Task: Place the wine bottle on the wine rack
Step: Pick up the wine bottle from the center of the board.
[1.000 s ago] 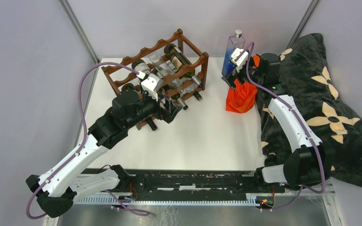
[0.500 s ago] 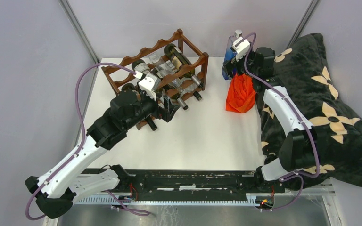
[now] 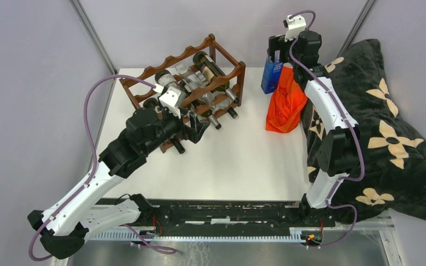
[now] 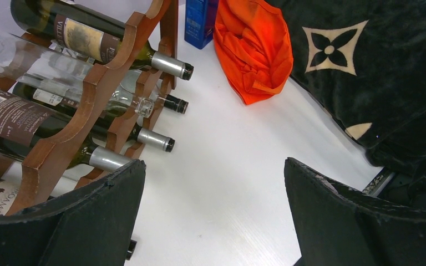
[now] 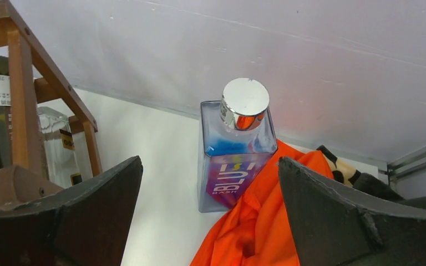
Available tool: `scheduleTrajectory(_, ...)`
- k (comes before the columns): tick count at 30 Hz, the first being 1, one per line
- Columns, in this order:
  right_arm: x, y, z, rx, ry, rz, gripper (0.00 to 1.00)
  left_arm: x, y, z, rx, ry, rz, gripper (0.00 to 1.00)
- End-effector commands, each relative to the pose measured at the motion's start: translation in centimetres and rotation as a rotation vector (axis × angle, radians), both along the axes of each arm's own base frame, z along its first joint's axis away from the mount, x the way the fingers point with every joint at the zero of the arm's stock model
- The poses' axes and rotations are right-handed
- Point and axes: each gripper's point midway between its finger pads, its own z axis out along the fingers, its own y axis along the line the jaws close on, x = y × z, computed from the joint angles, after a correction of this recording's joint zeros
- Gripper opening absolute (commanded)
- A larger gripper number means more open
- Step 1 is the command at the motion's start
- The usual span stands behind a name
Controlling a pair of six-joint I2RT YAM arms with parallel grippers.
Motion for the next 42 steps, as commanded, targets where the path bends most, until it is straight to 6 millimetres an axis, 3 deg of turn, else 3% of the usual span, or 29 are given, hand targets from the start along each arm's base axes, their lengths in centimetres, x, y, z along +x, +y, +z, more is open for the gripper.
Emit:
scheduleTrajectory(1, 1.0, -1.0, 0.8, 0.045, 0.013, -0.064, 0.98, 0.2, 0.0, 1.8, -0.053, -0.048, 0.007, 1.00)
scheduleTrajectory(16, 4.9, -1.4, -3.0, -0.019, 0.060, -0.039, 0.98, 0.4, -0.3, 1.1, -0.044, -0.028, 0.005, 1.00)
scheduleTrajectory(28, 7.5, -0.8, -3.6, -0.065, -0.016, 0.020, 0.88, 0.2, -0.5, 0.2, -0.043, 0.002, -0.003, 0.99)
scheduleTrajectory(32, 7.4, -0.5, -3.6, -0.058, -0.033, 0.067, 0.75, 0.0, -0.7, 0.2, -0.050, 0.007, -0.017, 0.98)
scheduleTrajectory(34, 7.0, -0.2, -3.0, -0.056, -0.053, 0.096, 0.56, -0.2, -0.8, 0.3, -0.056, 0.009, -0.029, 0.97)
scheduleTrajectory(36, 6.3, -0.2, -1.9, -0.057, -0.093, 0.119, 0.33, -0.6, -0.9, 0.3, -0.065, 0.008, -0.044, 0.97)
scheduleTrajectory(37, 6.0, -0.2, -1.3, -0.061, -0.111, 0.125, 0.27, -0.7, -0.8, 0.3, -0.070, 0.006, -0.048, 0.97)
scheduleTrajectory(40, 4.5, 0.2, 0.9, -0.062, -0.156, 0.169, 0.12, -1.1, -0.8, 0.2, -0.086, 0.002, -0.057, 0.97)
scheduleTrajectory(42, 3.4, 0.4, 2.9, -0.045, -0.187, 0.188, 0.08, -1.6, -1.2, 0.2, -0.095, 0.005, -0.092, 0.97)
